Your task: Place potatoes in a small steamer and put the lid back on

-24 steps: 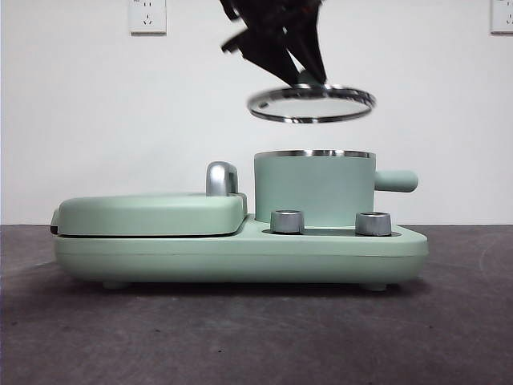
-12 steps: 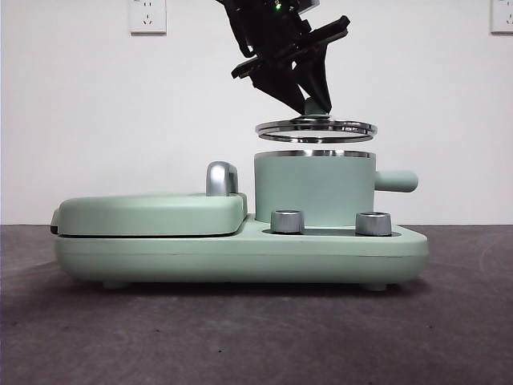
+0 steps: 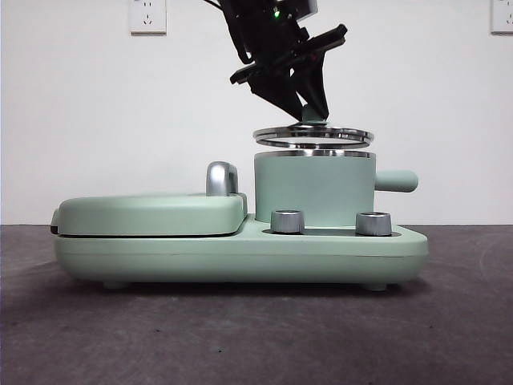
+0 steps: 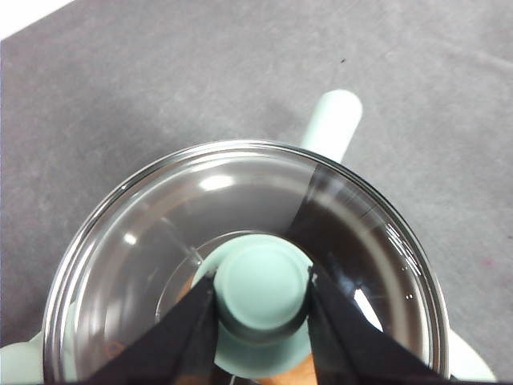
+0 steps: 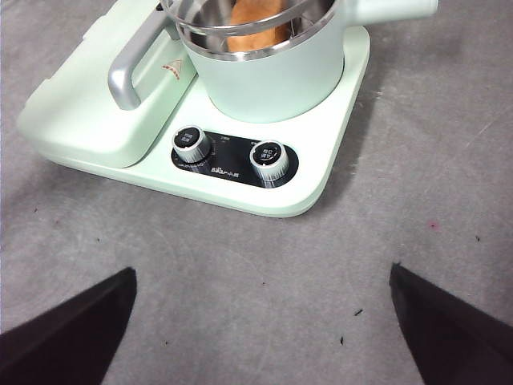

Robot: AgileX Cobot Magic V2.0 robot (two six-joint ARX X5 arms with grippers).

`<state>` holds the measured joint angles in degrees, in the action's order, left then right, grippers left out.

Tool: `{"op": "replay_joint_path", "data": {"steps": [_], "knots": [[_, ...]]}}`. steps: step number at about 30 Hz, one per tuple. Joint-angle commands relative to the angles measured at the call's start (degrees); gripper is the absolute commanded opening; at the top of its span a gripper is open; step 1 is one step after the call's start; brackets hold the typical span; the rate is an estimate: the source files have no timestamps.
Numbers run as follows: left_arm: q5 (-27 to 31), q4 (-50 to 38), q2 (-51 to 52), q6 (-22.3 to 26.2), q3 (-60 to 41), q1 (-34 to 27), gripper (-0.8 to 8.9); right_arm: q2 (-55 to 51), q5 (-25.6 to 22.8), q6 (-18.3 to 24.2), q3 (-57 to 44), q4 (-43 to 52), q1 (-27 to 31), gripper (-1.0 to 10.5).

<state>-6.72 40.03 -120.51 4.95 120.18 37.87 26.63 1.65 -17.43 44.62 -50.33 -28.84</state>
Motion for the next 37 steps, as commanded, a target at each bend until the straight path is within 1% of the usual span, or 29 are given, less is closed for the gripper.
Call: {"op": "replay_joint_path", "data": {"steps": [1, 8, 13, 24, 30, 35, 37], "knots": [[-0.1, -2.1, -2.2, 0.0, 2.0, 0.0, 0.17, 0.1, -0.1, -0.6, 0.2, 0.5, -0.4, 5.0], [-0.5, -2.4, -2.6, 0.0, 2.0, 0.0, 0.16, 0.1, -0.2, -0.6, 0.2, 0.5, -0.4, 5.0], [-1.9, -2.3, -2.6, 0.2, 2.0, 0.0, 0.15, 0.1, -0.2, -0.6, 0.2, 0.6, -0.4, 5.0], [-2.0, -0.2, -4.1, 0.8, 2.0, 0.0, 0.15, 0.1, -0.2, -0.6, 0.2, 0.5, -0.4, 5.0], [-2.8, -0.9, -4.1, 0.9, 2.0, 0.1, 0.15, 0.1, -0.2, -0.6, 0.2, 0.6, -0.4, 5.0], [-3.1, -1.5, -4.1, 5.8, 2.0, 0.1, 0.15, 0.1, -0.2, -0.6, 0.2, 0.6, -0.4, 5.0], [-5.2, -1.6, -4.1, 6.5, 2.0, 0.0, 0.15, 0.1, -0.2, -0.6, 0.2, 0.5, -0.4, 5.0]]}}
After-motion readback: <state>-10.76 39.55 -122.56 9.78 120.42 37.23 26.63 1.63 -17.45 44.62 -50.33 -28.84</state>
